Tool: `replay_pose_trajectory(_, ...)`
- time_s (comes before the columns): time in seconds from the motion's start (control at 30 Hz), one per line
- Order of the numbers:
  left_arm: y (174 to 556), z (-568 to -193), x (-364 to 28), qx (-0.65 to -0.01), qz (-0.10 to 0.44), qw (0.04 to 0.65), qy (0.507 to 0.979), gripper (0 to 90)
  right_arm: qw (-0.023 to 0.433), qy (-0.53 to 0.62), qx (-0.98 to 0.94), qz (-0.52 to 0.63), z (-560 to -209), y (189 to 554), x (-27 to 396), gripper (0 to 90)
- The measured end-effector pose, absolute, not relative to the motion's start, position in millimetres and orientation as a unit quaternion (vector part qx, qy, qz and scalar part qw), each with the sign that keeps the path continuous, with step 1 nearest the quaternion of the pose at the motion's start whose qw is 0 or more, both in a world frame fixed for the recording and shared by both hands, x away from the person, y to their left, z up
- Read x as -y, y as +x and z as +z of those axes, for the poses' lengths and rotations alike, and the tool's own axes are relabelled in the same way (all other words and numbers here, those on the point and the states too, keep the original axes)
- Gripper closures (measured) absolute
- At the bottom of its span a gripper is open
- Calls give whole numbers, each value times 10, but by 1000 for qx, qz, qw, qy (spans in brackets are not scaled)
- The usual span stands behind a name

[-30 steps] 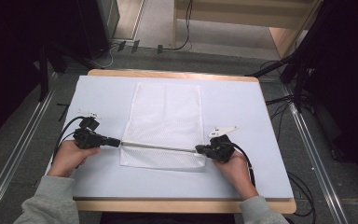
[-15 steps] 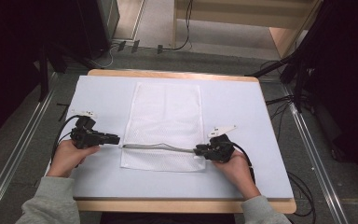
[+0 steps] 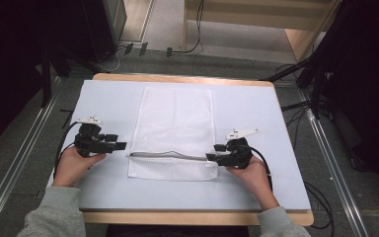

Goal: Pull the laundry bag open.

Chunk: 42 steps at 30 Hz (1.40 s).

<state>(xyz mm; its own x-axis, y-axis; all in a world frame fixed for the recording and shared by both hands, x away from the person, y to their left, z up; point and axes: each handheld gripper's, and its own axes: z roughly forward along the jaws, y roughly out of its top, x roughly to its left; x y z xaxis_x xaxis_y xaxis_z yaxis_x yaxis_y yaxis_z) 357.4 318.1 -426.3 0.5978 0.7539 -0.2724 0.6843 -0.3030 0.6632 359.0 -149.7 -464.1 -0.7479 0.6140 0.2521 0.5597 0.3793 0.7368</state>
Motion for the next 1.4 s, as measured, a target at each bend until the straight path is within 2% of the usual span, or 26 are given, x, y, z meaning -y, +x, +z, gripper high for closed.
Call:
replay_pose_trajectory(0.83, 3614, -4304, -3355, -484, 81, 365, 791, 369, 64, 404, -798, 443, -4580, 3641, 1980, 428)
replay_pose_trajectory(1.4, 3638, -4341, -3400, -498, 81, 356, 786, 346, 83, 430, -789, 430, -4623, 3692, 2163, 381)
